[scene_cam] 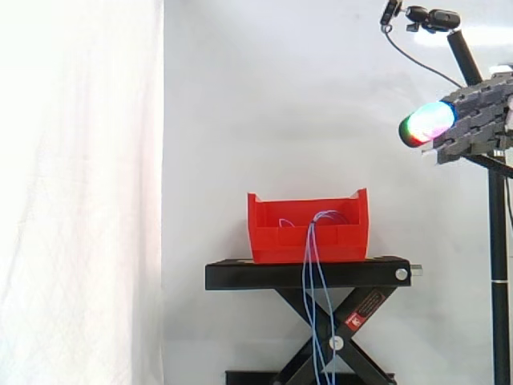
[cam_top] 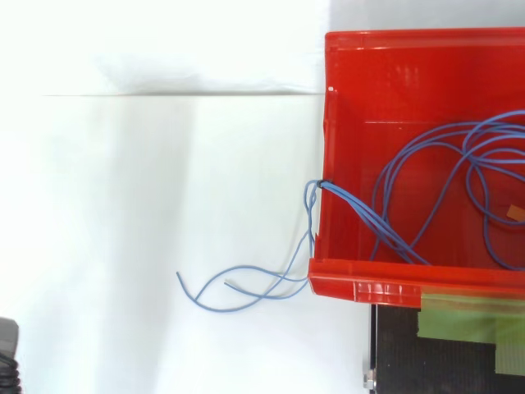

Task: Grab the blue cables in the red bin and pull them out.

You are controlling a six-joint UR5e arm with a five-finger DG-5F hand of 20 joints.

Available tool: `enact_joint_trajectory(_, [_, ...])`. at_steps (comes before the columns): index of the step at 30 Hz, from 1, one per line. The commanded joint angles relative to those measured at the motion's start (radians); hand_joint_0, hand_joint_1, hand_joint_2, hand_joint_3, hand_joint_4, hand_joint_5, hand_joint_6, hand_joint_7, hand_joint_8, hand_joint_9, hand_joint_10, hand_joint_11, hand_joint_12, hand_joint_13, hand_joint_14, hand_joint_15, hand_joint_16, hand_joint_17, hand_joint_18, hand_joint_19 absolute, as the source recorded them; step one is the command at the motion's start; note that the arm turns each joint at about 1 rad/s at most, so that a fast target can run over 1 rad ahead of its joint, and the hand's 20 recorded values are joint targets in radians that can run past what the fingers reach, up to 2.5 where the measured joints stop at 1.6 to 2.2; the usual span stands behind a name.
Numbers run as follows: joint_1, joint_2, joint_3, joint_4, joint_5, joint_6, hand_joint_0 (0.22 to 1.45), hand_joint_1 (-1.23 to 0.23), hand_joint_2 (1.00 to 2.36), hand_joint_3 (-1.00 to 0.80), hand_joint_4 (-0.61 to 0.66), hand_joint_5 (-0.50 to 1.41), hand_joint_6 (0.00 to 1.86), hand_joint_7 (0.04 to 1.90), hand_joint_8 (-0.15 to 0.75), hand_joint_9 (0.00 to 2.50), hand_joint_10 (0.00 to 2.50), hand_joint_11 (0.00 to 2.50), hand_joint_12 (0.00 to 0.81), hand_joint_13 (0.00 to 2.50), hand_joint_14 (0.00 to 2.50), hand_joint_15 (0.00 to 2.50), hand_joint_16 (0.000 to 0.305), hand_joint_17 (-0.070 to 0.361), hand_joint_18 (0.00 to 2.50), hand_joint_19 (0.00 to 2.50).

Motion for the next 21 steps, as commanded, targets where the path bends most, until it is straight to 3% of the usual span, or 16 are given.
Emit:
enact_joint_trajectory(1, [0.008,0.000,0.000,0.082,0.003,-0.503,0.64,-0.83,1.00,-1.00,0.18,0.54,0.01,0.33,0.229,0.46,0.00,0.04,0.332,0.38,0.00,0.12,0.051,0.115,0.26,0.23])
enact_joint_trajectory(5, [0.014,-0.022,-0.002,0.107,0.004,-0.599,0.65,-0.83,1.00,-1.00,0.18,0.54,0.01,0.33,0.228,0.47,0.00,0.05,0.332,0.38,0.00,0.12,0.051,0.115,0.26,0.24])
enact_joint_trajectory(8, [0.016,-0.054,0.000,0.107,0.000,-0.610,0.65,-0.83,1.00,-1.00,0.18,0.55,0.01,0.34,0.226,0.47,0.00,0.03,0.329,0.39,0.00,0.13,0.051,0.114,0.26,0.24])
enact_joint_trajectory(10, [0.017,-0.115,0.000,0.111,-0.003,-0.607,0.65,-0.83,1.00,-1.00,0.18,0.55,0.01,0.34,0.227,0.47,0.00,0.04,0.329,0.39,0.00,0.12,0.051,0.114,0.26,0.25])
enact_joint_trajectory(12, [0.016,-0.142,0.000,0.130,-0.012,-0.607,0.66,-0.83,1.00,-1.00,0.18,0.55,0.01,0.33,0.226,0.48,0.00,0.04,0.328,0.39,0.00,0.13,0.050,0.113,0.27,0.25])
enact_joint_trajectory(17, [0.017,-0.140,0.000,0.157,-0.046,-0.609,0.66,-0.83,1.00,-1.00,0.17,0.55,0.01,0.34,0.226,0.48,0.00,0.04,0.329,0.40,0.01,0.14,0.050,0.112,0.27,0.25])
enact_joint_trajectory(21, [0.019,-0.142,0.000,0.163,-0.051,-0.612,0.67,-0.83,1.00,-1.00,0.18,0.55,0.01,0.34,0.226,0.49,0.00,0.05,0.328,0.40,0.01,0.14,0.050,0.112,0.27,0.26])
